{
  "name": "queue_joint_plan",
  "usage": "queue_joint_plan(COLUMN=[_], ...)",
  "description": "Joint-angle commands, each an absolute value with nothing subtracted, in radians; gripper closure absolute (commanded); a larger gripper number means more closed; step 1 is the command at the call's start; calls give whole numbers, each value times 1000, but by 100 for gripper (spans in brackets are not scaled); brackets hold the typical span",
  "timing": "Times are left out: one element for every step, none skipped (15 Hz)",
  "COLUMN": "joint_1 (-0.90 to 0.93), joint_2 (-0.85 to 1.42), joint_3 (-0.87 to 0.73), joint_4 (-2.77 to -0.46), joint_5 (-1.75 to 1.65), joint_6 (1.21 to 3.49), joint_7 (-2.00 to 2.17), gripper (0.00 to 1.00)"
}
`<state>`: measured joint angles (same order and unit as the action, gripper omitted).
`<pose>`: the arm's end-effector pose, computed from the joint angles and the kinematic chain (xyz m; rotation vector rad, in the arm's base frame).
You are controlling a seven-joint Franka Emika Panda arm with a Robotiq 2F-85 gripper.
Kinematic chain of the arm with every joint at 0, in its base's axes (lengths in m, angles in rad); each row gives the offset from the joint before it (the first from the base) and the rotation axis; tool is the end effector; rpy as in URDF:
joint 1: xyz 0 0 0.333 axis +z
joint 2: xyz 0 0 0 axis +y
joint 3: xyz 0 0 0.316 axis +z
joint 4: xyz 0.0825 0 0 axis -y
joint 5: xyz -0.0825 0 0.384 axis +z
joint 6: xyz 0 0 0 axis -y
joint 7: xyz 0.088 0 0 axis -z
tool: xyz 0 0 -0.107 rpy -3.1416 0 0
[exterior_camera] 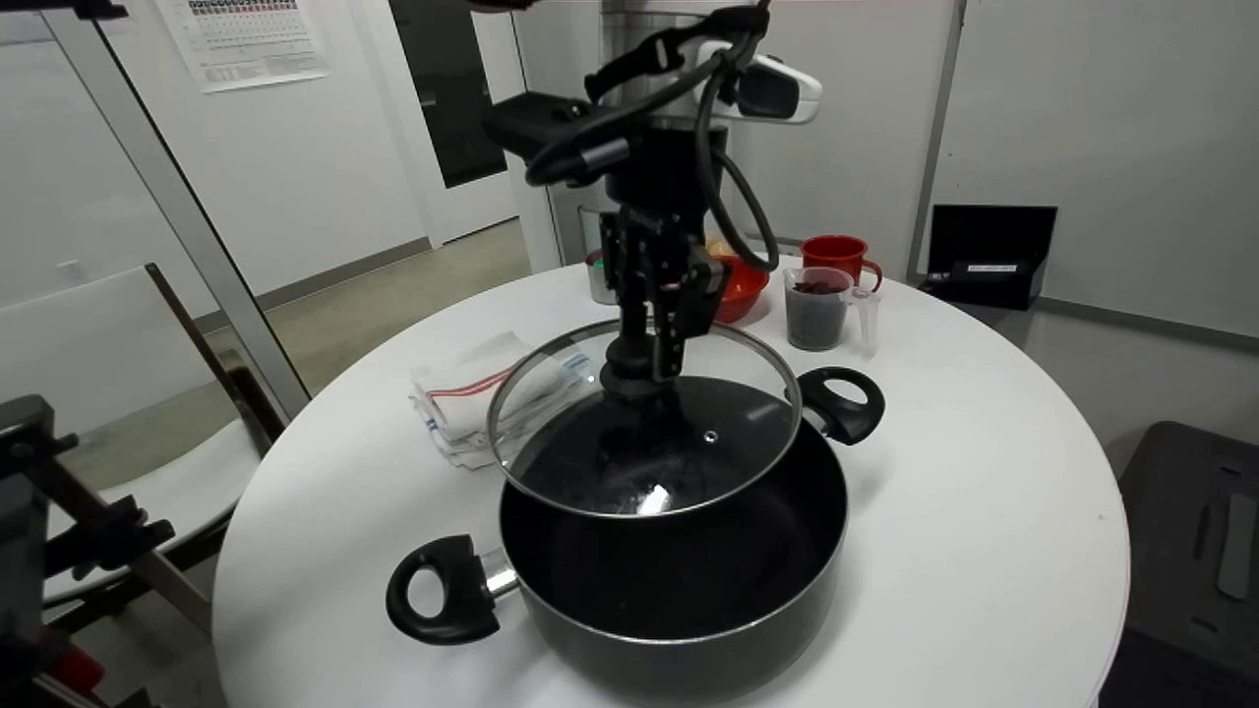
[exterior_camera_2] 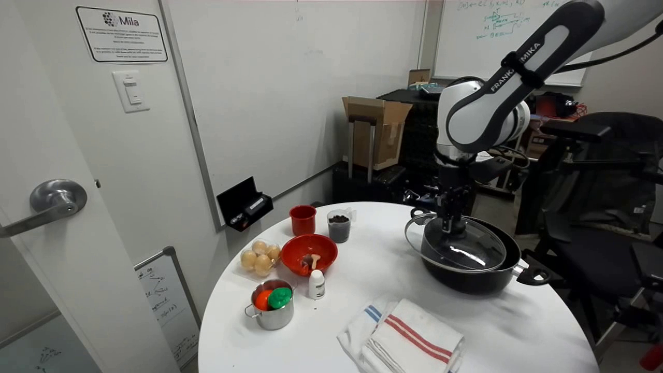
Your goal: Pick up the lid and cover the pot
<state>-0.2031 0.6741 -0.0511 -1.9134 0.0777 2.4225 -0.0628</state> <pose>0.5840 -0.1513 0.1257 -3.0694 0.3787 0.2466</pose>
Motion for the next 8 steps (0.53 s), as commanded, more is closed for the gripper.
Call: queue_joint_plan(joint_1=[-200,-201,-203,-205,-209,-212,-218,-223], joint_2=[620,619,619,618,617,616,614,612], joint_3=[-70,-73,-76,-78,-78,-80,-77,-75], joint_4=[-1981,-1988,-1993,-1998,-2002,-2007,-2011,-2014], joint_5=[106,108,111,115,122,128,137,147], joint_6=[2457,2462,2467,2472,2476,2480,2484,2487], joint_7=[-15,-5,3,9,11,15,12,9], gripper=[76,76,76,76,76,76,76,76])
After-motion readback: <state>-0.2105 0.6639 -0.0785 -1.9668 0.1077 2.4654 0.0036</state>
